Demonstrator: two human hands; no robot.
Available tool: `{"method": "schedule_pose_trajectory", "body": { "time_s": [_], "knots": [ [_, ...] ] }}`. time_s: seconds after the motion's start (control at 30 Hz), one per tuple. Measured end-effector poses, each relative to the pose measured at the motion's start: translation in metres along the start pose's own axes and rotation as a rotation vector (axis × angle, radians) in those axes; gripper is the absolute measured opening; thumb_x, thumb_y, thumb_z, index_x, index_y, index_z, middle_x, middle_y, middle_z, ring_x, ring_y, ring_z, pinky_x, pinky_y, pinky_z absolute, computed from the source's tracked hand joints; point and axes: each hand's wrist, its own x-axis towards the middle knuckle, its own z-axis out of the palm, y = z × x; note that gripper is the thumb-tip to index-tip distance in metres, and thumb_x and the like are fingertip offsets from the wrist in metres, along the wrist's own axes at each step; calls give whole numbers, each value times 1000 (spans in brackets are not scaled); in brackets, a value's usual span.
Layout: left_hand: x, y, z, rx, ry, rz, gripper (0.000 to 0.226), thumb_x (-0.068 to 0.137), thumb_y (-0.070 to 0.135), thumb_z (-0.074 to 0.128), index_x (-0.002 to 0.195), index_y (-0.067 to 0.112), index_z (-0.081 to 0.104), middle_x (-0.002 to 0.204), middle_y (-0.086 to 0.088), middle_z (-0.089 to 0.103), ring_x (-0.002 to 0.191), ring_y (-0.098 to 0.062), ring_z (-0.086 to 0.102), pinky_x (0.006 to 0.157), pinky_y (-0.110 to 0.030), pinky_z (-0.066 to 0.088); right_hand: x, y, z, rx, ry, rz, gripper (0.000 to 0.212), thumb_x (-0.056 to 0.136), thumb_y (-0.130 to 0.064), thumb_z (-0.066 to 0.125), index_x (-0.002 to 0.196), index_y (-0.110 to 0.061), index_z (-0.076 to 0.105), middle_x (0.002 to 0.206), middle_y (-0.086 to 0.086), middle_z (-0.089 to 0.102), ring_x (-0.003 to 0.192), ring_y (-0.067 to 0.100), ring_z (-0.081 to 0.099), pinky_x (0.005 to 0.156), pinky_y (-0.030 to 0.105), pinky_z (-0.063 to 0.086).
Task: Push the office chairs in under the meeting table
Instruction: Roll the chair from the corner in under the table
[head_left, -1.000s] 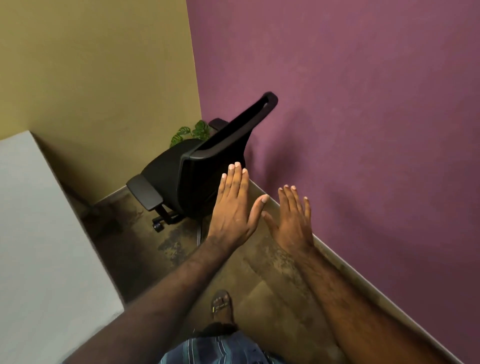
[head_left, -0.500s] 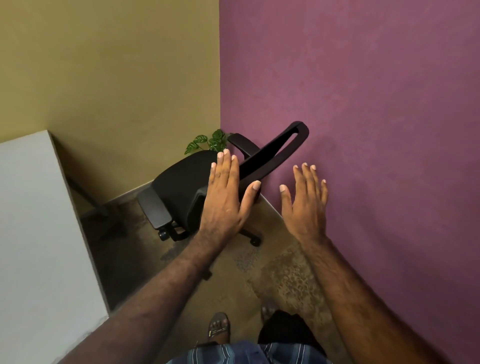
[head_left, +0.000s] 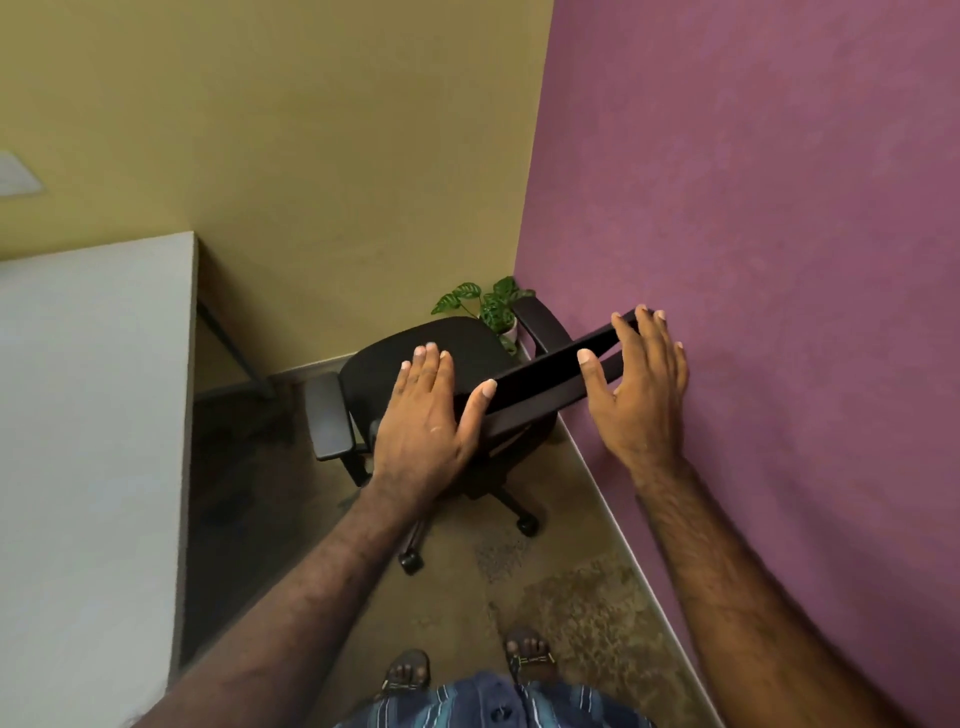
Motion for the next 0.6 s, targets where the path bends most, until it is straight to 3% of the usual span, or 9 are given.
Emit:
{"method": "schedule_pose_trajectory", "body": {
  "time_s": [0.07, 0.13, 0.2, 0.33, 0.43, 0.6],
  "knots": [
    [1, 5, 2, 124, -46, -53, 89, 105, 74, 20, 153, 6, 51, 157, -16, 54, 149, -28, 46, 127, -41, 32, 13, 16, 3, 20, -89, -6, 68, 105, -59, 55, 154, -11, 60, 171, 16, 45, 164, 34, 31, 131, 63, 22],
    [3, 9, 1, 227, -54, -96, 91, 101, 78, 14, 132, 11, 68, 124, -10, 75, 116, -27, 70, 100, -45, 57, 26, 28, 6, 39, -214, -1, 76, 102, -68, 48, 152, -14, 63, 170, 14, 47, 165, 32, 28, 131, 62, 20],
    [2, 11, 0, 263, -63, -129, 91, 98, 80, 11, 116, 15, 73, 103, -4, 77, 94, -24, 72, 80, -43, 60, 37, 36, 8, 39, -327, -12, 79, 98, -74, 43, 150, -18, 66, 170, 11, 47, 166, 30, 23, 131, 62, 18],
    [-1, 14, -3, 291, -110, -179, 82, 98, 81, 13, 96, 23, 71, 78, 5, 68, 73, -16, 65, 70, -40, 60, 52, 40, 11, -4, -438, -75, 68, 92, -65, 51, 144, -26, 71, 168, 5, 50, 167, 30, 17, 132, 66, 9],
    [-6, 18, -2, 290, -113, -220, 76, 99, 80, 18, 87, 24, 67, 72, 6, 63, 68, -14, 63, 68, -39, 60, 53, 37, 11, -39, -442, -102, 63, 89, -63, 55, 139, -29, 75, 164, 4, 55, 166, 33, 21, 131, 69, 7],
    [-16, 21, -4, 275, -103, -254, 77, 98, 80, 18, 91, 25, 71, 72, 7, 64, 69, -12, 63, 68, -37, 61, 47, 35, 11, -33, -418, -137, 63, 90, -71, 55, 132, -31, 78, 159, 5, 60, 163, 35, 25, 130, 70, 7]
  ]
}}
